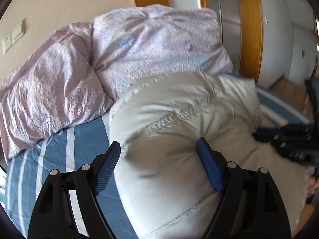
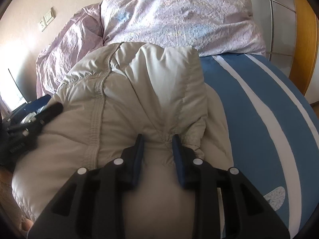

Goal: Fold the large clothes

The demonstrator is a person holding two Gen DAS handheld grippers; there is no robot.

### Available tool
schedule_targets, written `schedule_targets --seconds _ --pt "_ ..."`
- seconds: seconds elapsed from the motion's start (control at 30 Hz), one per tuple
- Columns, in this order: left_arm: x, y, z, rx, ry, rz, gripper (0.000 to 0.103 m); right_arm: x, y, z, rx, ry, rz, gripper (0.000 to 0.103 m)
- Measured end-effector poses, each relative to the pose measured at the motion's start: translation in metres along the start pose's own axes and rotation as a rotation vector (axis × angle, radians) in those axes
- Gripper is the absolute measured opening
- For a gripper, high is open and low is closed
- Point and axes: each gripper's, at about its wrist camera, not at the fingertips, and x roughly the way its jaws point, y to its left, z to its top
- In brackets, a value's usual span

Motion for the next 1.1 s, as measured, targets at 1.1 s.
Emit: schedule_targets --seconds 1.1 --pt "-0.016 0.009 0.009 0.0 -0.01 0.042 0.086 -0.032 -0.015 0.048 0.148 -0.05 0.021 0.036"
